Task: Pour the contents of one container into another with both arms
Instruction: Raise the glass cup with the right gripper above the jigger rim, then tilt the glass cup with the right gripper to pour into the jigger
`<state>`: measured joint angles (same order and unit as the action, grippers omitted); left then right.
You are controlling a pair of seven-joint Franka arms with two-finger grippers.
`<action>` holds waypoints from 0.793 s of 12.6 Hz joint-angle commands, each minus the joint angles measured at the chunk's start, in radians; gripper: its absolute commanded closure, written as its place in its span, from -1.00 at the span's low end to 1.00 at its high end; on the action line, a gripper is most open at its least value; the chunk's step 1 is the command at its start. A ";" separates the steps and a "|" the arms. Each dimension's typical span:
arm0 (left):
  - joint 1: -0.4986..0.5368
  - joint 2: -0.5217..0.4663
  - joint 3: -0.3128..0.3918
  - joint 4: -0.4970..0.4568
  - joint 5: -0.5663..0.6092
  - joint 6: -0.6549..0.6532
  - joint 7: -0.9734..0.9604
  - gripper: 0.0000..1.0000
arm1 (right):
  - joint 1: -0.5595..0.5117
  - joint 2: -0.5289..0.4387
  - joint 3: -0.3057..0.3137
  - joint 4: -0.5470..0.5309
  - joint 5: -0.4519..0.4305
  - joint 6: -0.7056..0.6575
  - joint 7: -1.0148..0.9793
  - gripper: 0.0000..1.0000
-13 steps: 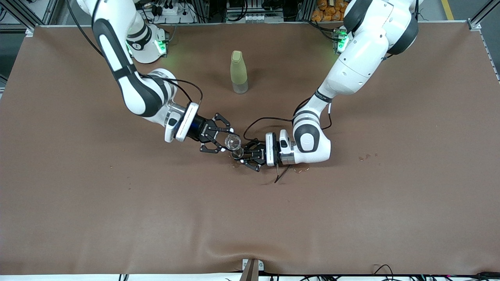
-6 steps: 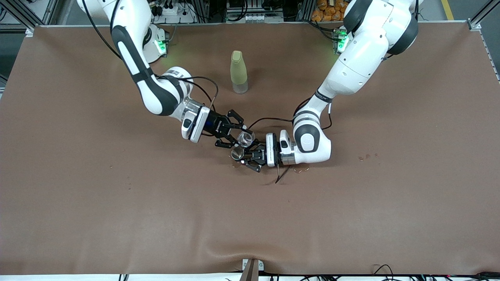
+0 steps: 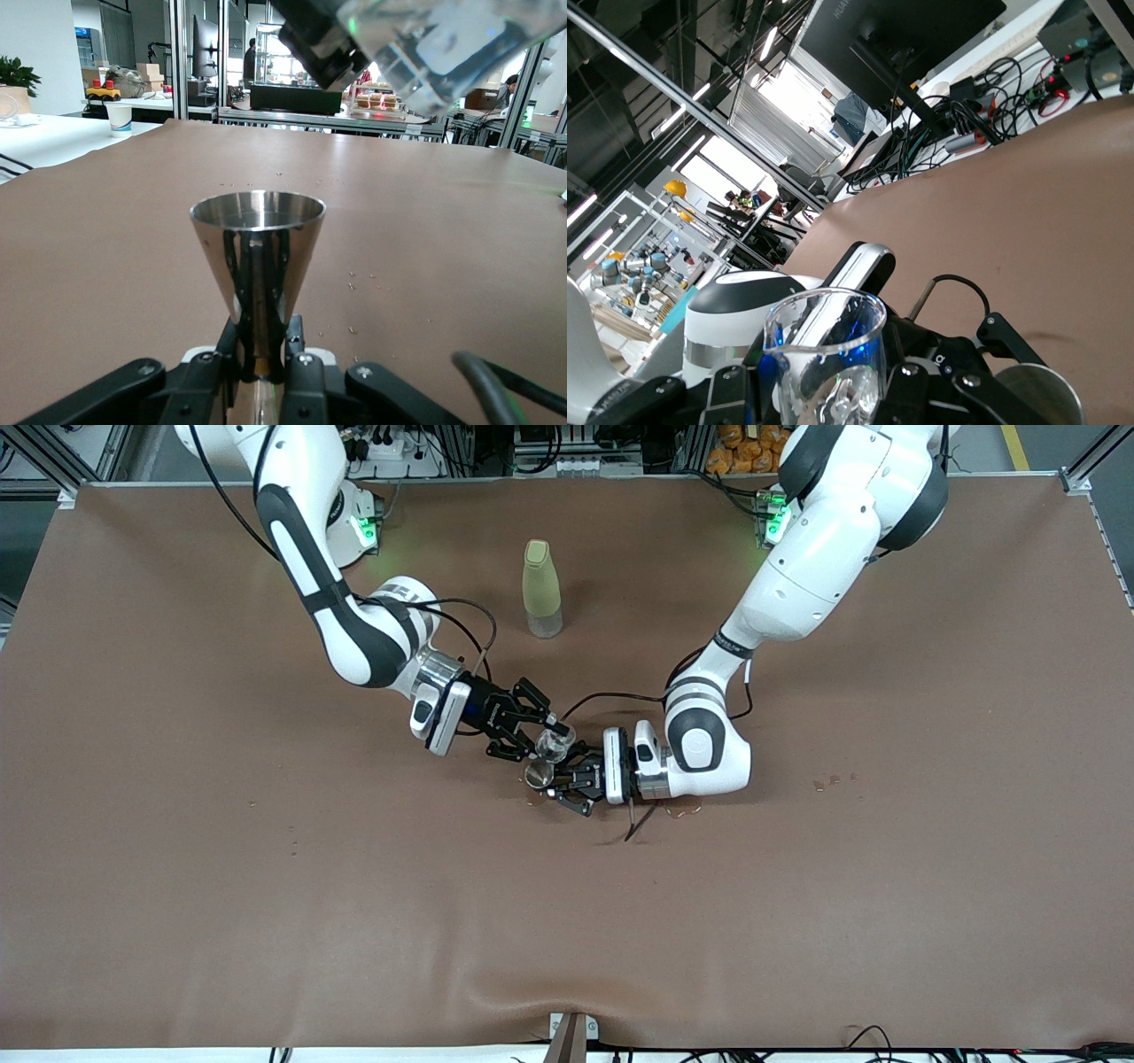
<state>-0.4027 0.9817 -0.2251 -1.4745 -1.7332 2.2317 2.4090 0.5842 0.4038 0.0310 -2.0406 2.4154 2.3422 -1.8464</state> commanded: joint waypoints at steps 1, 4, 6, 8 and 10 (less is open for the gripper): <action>-0.011 0.003 0.007 0.010 -0.034 0.006 0.022 1.00 | 0.006 -0.007 -0.003 -0.006 0.025 0.002 0.077 0.90; -0.011 0.003 0.007 0.010 -0.034 0.008 0.022 1.00 | -0.009 -0.007 -0.003 -0.007 0.025 0.003 0.093 0.90; -0.011 0.003 0.007 0.010 -0.034 0.008 0.022 1.00 | -0.009 -0.006 -0.003 -0.009 0.027 0.003 0.159 0.90; -0.011 0.003 0.007 0.010 -0.034 0.008 0.022 1.00 | -0.011 -0.007 -0.003 -0.012 0.030 0.002 0.179 0.90; -0.011 0.003 0.007 0.010 -0.034 0.008 0.022 1.00 | -0.011 -0.007 -0.003 -0.013 0.045 0.002 0.214 0.90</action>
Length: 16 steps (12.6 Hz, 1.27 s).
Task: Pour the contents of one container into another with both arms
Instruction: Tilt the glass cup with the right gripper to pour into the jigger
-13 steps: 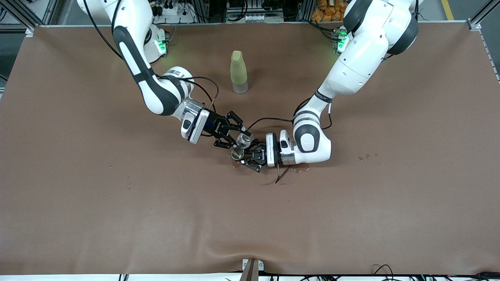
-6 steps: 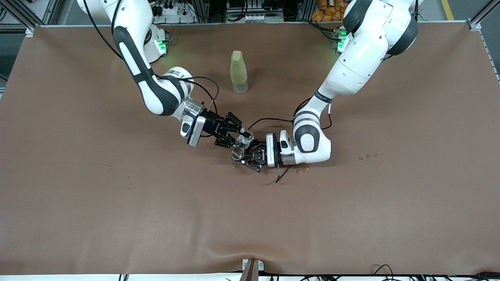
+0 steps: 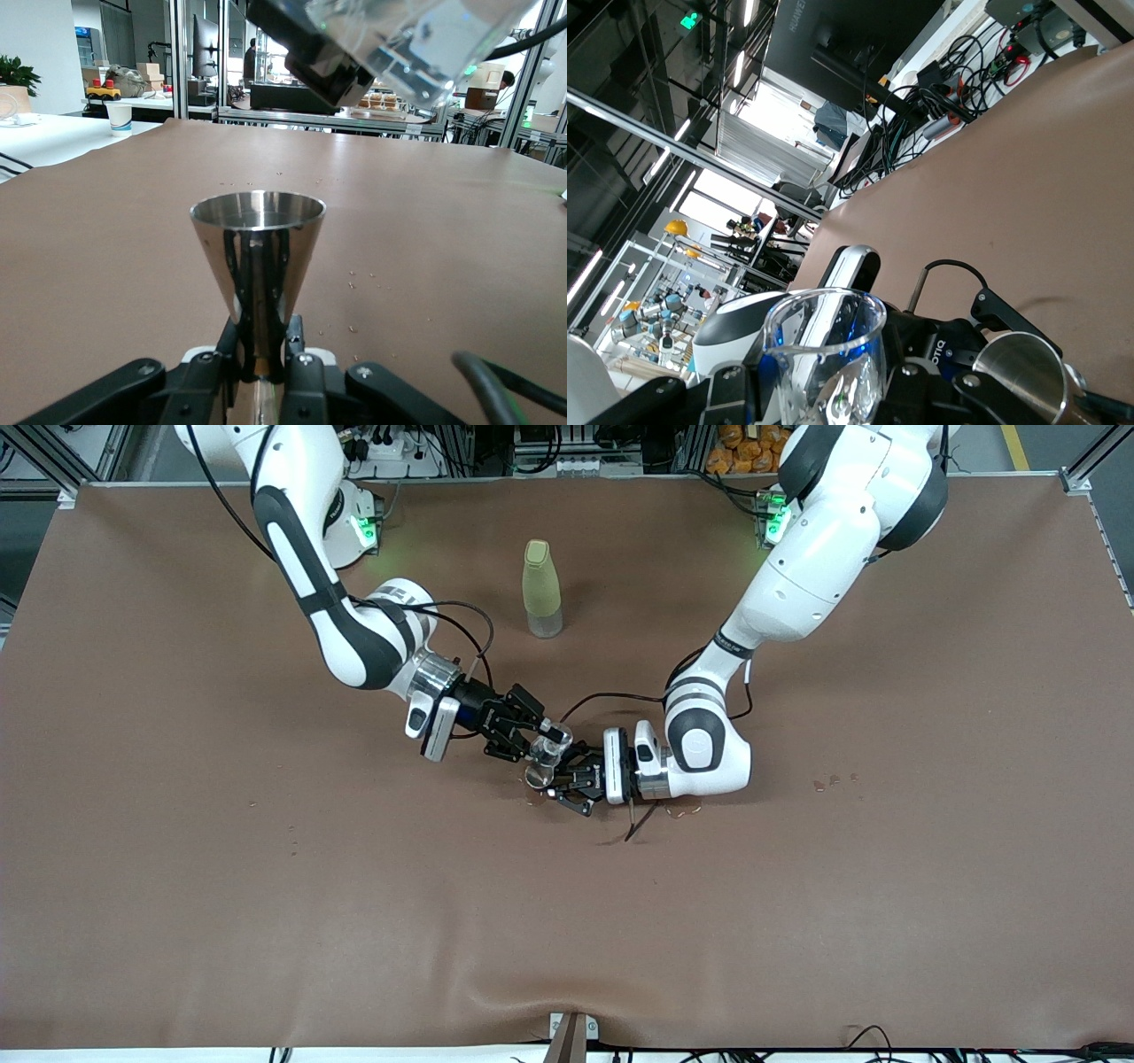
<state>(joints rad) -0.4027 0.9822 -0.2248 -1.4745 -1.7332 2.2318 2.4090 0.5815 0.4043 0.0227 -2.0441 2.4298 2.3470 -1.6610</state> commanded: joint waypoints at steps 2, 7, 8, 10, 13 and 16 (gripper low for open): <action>-0.011 0.003 0.007 0.010 -0.034 0.008 0.022 1.00 | -0.008 -0.007 0.005 -0.016 0.032 -0.003 0.056 0.90; -0.010 0.004 0.007 0.010 -0.034 0.006 0.022 1.00 | -0.012 -0.007 0.006 -0.022 0.032 -0.006 0.159 0.90; -0.010 0.003 0.007 0.010 -0.034 0.006 0.021 1.00 | -0.014 -0.007 0.005 -0.022 0.032 -0.006 0.176 0.90; -0.010 0.003 0.007 0.010 -0.034 0.006 0.021 1.00 | -0.014 -0.005 0.005 -0.022 0.032 -0.009 0.187 0.90; -0.010 0.003 0.007 0.008 -0.034 0.006 0.021 1.00 | -0.012 -0.004 0.006 -0.021 0.032 -0.011 0.240 0.90; -0.010 0.003 0.007 0.008 -0.034 0.008 0.021 1.00 | -0.014 -0.004 0.005 -0.021 0.032 -0.009 0.257 0.90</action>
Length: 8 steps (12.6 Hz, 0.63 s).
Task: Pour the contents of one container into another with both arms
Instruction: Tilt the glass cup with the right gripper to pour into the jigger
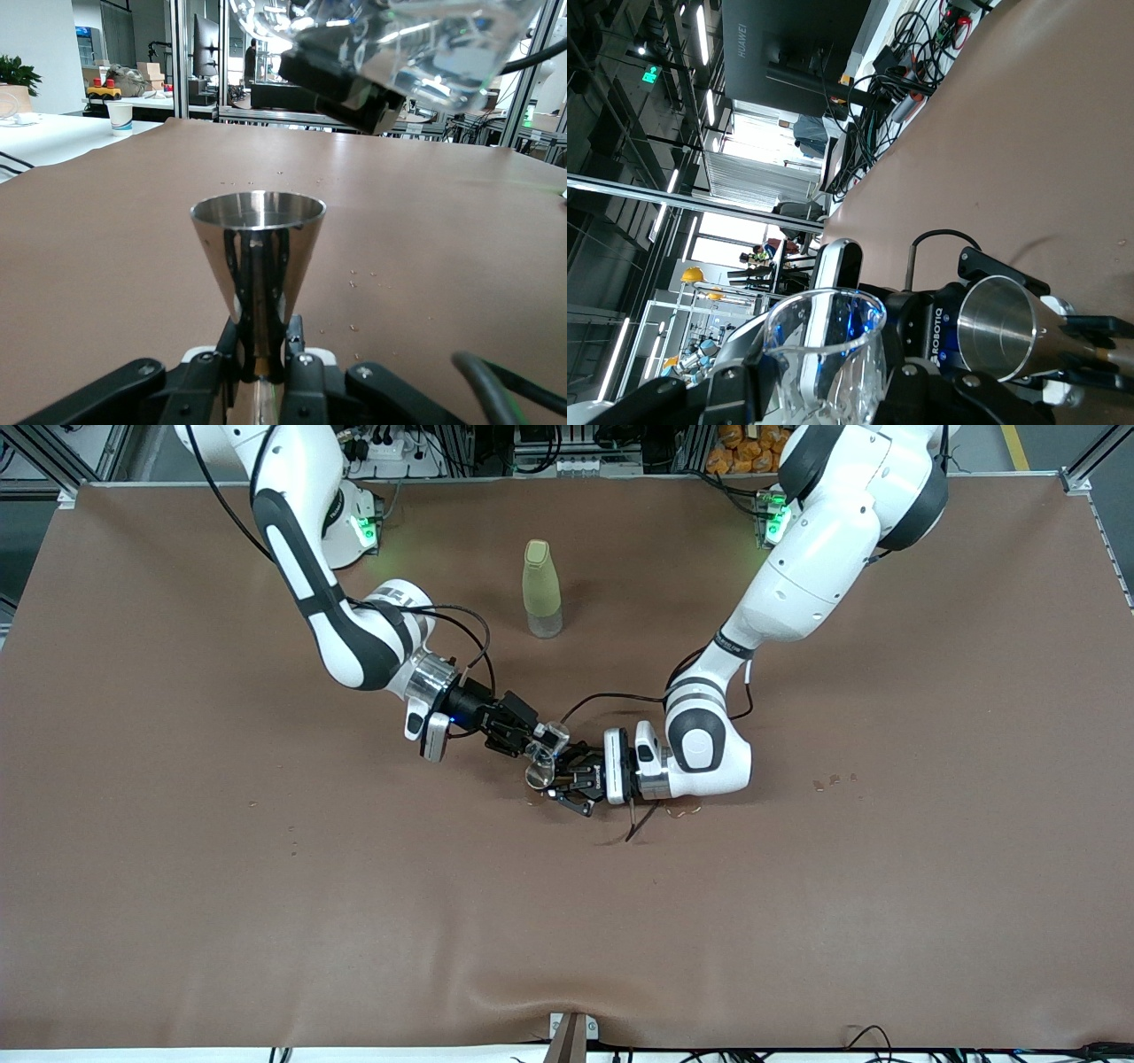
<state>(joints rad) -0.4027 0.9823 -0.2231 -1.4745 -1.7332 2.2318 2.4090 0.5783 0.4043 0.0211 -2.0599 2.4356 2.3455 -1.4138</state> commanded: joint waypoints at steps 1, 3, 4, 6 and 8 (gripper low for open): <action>-0.010 0.003 0.005 0.010 -0.034 0.008 0.021 1.00 | -0.011 -0.004 0.007 -0.005 0.026 -0.008 0.030 0.90; -0.010 0.003 0.005 0.010 -0.034 0.008 0.021 1.00 | -0.011 -0.004 0.008 -0.005 0.026 -0.011 0.064 0.90; -0.008 0.003 0.005 0.010 -0.034 0.008 0.021 1.00 | -0.011 -0.004 0.007 -0.005 0.026 -0.009 0.067 0.90; -0.007 0.001 0.005 0.010 -0.034 0.008 0.021 1.00 | -0.011 -0.004 0.007 -0.005 0.026 -0.009 0.081 0.90; -0.002 0.001 0.005 0.010 -0.034 0.006 0.021 1.00 | -0.011 -0.004 0.007 -0.005 0.026 -0.008 0.125 0.88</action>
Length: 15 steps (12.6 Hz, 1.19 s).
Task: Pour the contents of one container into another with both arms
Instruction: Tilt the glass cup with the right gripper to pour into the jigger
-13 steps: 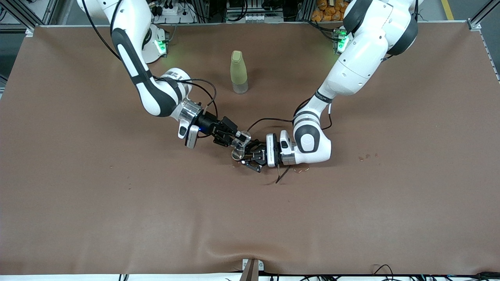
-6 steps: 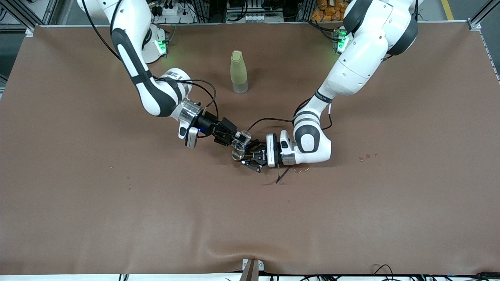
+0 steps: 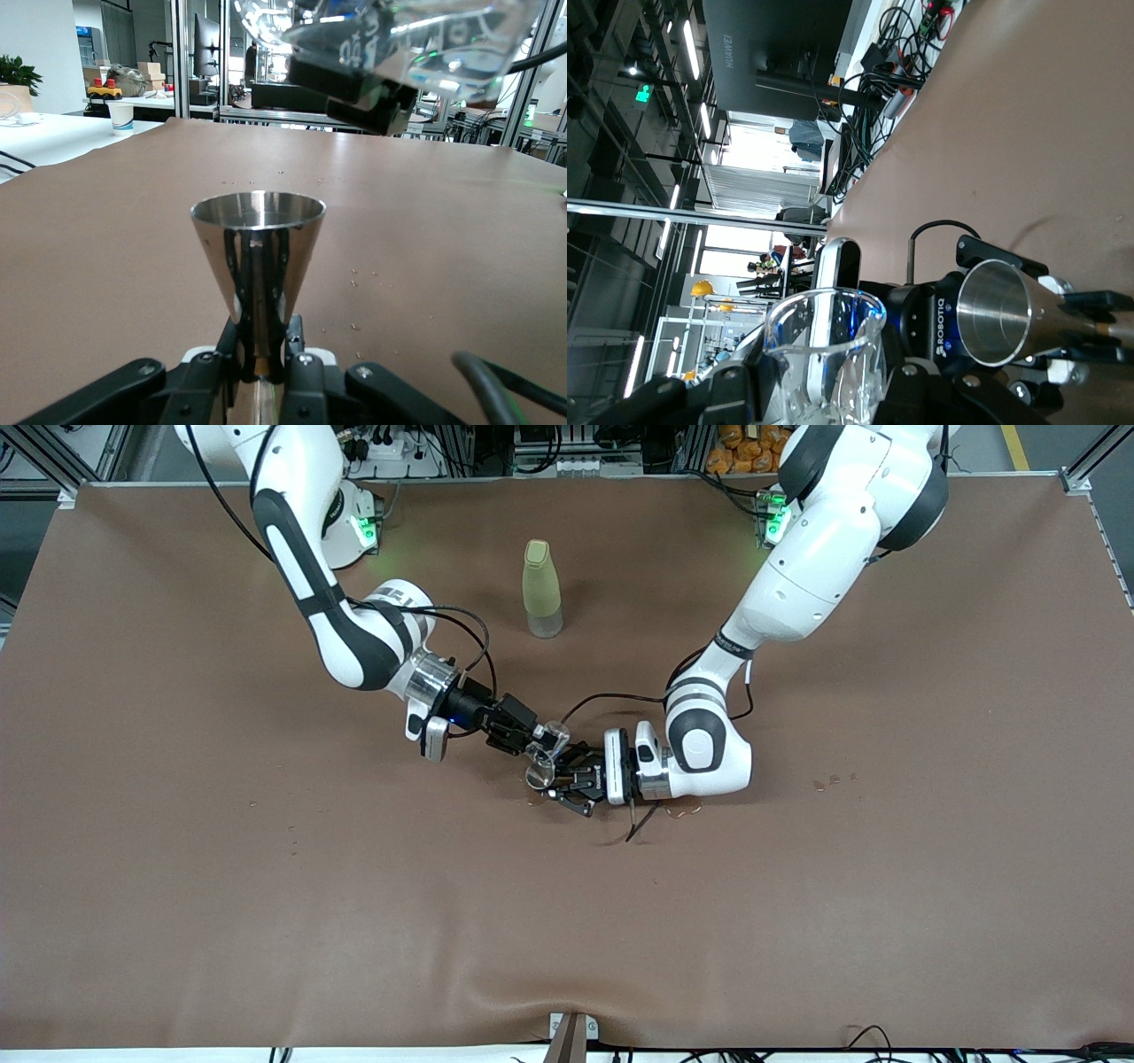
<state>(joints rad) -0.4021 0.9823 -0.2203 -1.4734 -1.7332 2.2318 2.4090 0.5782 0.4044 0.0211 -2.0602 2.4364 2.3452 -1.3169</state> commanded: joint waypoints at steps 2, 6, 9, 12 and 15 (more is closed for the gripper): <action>-0.003 -0.001 0.003 0.008 -0.034 0.006 0.021 1.00 | -0.012 -0.004 0.007 -0.005 0.026 -0.007 0.037 0.88; 0.000 -0.002 0.003 0.008 -0.035 0.006 0.021 1.00 | -0.014 -0.002 0.007 -0.003 0.026 -0.009 0.054 0.88; -0.001 -0.002 0.003 0.008 -0.035 0.006 0.021 1.00 | -0.014 -0.001 0.007 0.000 0.024 -0.009 0.088 0.88; 0.000 -0.004 0.003 0.007 -0.037 0.006 0.021 1.00 | -0.015 0.002 0.007 0.003 0.024 -0.009 0.120 0.88; 0.002 -0.004 0.003 0.005 -0.037 0.006 0.021 1.00 | -0.012 0.004 0.007 0.006 0.024 -0.009 0.175 0.88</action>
<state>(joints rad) -0.3980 0.9823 -0.2185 -1.4697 -1.7333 2.2318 2.4090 0.5754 0.4044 0.0202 -2.0602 2.4370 2.3445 -1.1676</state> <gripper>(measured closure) 0.780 0.502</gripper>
